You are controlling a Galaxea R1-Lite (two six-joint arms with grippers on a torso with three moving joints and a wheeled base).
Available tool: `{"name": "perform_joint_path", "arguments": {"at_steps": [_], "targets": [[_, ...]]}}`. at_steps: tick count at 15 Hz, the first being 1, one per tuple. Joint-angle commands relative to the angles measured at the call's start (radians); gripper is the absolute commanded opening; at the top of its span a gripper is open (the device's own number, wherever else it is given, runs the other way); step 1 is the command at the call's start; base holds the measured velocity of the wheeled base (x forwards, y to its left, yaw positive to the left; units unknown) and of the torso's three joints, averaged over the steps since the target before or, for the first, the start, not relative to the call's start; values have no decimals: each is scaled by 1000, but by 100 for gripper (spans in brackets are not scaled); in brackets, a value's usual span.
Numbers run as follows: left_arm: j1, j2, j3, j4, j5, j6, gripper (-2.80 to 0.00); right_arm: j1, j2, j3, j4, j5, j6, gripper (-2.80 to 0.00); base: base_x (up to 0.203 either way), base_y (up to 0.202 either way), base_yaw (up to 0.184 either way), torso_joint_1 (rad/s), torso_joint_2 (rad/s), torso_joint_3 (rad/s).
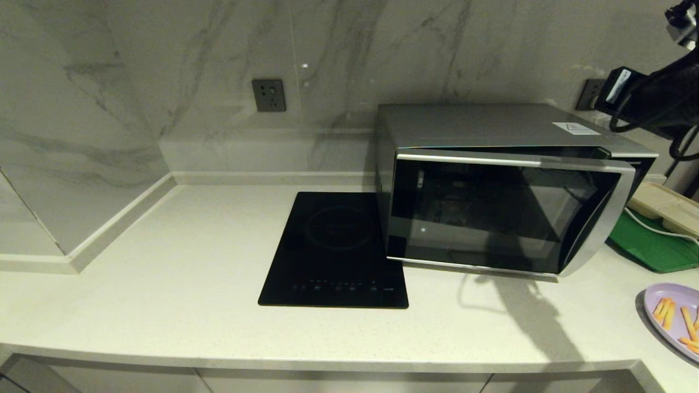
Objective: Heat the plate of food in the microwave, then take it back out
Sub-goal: Open the microwave oven
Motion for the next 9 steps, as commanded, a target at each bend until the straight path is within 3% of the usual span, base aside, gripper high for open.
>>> {"name": "perform_joint_path", "arguments": {"at_steps": [1,9], "targets": [[0,0,0,0,1,-1,-280,-16,114,-72,4,-5,1,-280,0,0,0,0,0,0],[2,0,0,0,1,-1,-280,-90,179,-72,5,-2,2,-280,0,0,0,0,0,0]]}}
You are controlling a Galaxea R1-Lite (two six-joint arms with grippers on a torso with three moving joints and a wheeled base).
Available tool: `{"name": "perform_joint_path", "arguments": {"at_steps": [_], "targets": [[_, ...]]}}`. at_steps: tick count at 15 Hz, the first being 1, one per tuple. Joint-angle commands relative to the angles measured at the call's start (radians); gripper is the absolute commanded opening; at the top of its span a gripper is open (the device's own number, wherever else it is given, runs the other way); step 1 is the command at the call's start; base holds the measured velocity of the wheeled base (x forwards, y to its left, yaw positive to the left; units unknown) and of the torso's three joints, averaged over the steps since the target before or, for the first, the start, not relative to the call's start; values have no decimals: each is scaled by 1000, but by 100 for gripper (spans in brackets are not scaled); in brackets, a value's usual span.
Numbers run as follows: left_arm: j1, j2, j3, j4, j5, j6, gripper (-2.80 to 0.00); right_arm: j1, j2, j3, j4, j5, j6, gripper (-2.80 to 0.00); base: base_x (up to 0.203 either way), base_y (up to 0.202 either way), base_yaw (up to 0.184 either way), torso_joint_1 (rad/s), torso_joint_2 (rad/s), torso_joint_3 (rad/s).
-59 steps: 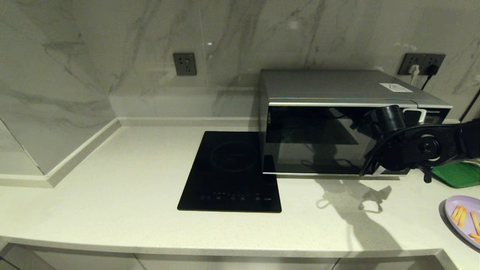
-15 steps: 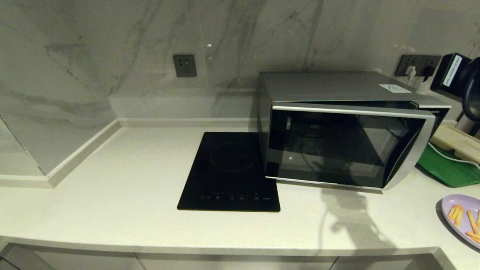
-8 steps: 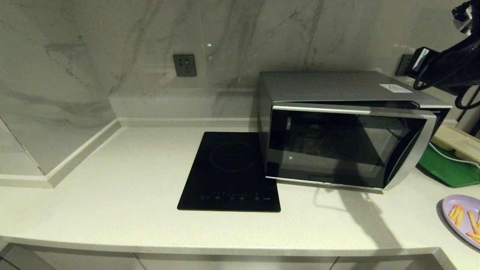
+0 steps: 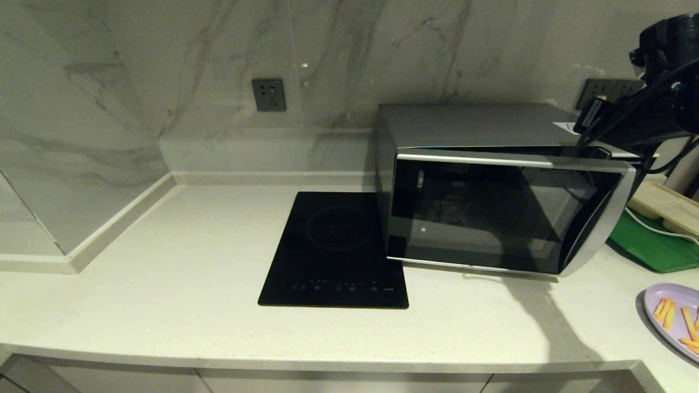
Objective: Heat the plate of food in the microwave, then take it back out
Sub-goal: Open the microwave oven
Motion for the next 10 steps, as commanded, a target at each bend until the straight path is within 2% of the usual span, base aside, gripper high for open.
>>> {"name": "perform_joint_path", "arguments": {"at_steps": [1,6,10], "targets": [[0,0,0,0,0,-1,-280,-8,10,15,2,-1,3,-280,0,0,0,0,0,0],[0,0,-1,0,0,-1,-280,-9,-21,96,2,20,5,-280,0,0,0,0,0,0],[0,0,0,0,0,-1,-280,-9,-84,166,2,80,3,-280,0,0,0,0,0,0]]}}
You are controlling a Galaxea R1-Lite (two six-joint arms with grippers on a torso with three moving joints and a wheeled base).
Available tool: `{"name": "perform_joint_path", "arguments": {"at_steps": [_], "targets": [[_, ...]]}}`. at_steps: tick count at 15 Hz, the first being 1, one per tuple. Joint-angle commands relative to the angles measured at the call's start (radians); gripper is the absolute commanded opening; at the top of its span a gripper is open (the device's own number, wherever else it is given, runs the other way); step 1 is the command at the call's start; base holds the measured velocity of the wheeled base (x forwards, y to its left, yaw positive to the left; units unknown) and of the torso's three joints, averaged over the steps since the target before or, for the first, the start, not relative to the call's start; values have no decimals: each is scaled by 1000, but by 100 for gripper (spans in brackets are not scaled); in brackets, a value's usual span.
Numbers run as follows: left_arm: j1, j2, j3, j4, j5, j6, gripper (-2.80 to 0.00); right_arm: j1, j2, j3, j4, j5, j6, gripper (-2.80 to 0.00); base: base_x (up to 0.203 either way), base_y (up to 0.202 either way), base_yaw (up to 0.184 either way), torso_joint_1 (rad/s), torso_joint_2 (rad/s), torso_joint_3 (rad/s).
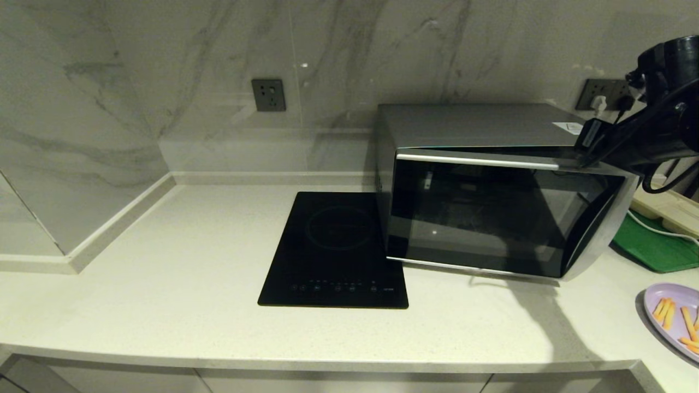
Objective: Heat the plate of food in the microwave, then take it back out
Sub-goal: Open the microwave oven
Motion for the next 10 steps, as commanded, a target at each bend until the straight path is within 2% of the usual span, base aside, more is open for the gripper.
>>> {"name": "perform_joint_path", "arguments": {"at_steps": [1,4,5,7,10], "targets": [[0,0,0,-1,0,-1,-280,1,-56,33,6,28,0,-280,0,0,0,0,0,0],[0,0,0,-1,0,-1,-280,2,-135,33,93,77,-11,-280,0,0,0,0,0,0],[0,0,0,-1,0,-1,-280,3,-174,31,150,106,-26,-280,0,0,0,0,0,0],[0,0,0,-1,0,-1,-280,4,-265,20,262,226,-58,-280,0,0,0,0,0,0],[0,0,0,-1,0,-1,-280,39,-337,3,385,281,-77,-280,0,0,0,0,0,0]]}}
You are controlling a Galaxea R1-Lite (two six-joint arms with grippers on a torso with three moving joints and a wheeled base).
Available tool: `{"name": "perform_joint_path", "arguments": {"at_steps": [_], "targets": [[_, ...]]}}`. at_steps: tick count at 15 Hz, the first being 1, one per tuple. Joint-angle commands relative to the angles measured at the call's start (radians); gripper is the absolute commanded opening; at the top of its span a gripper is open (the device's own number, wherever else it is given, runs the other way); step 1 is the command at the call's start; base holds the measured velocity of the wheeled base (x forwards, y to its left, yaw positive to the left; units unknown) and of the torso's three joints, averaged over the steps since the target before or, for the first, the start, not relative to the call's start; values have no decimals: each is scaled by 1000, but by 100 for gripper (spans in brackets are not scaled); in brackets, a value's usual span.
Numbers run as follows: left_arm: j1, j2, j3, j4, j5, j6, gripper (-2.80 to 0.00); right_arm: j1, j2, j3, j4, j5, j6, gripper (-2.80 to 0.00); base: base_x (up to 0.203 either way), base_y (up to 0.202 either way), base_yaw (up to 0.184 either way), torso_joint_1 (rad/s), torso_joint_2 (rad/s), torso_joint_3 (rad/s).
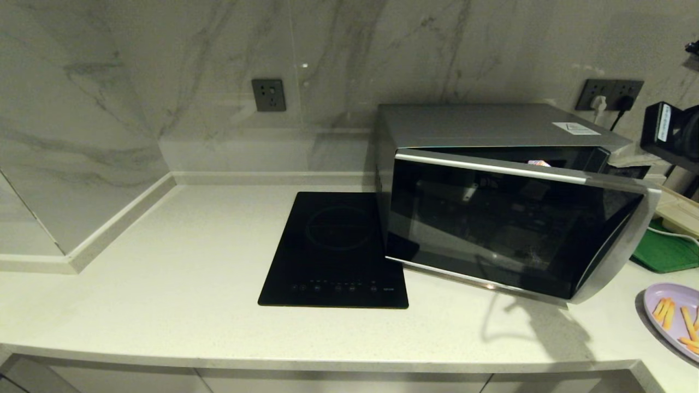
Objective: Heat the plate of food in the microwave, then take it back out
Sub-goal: Open the microwave oven
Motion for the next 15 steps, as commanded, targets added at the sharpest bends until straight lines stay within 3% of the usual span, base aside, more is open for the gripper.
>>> {"name": "perform_joint_path", "arguments": {"at_steps": [1,4,8,15], "targets": [[0,0,0,-1,0,-1,-280,31,-83,-3,66,31,-3,-280,0,0,0,0,0,0],[0,0,0,-1,0,-1,-280,34,-57,-3,58,0,-5,-280,0,0,0,0,0,0],[0,0,0,-1,0,-1,-280,-1,93,-7,-84,-166,-1,-280,0,0,0,0,0,0],[0,0,0,-1,0,-1,-280,-36,196,-38,-130,-189,-5,-280,0,0,0,0,0,0]]}}
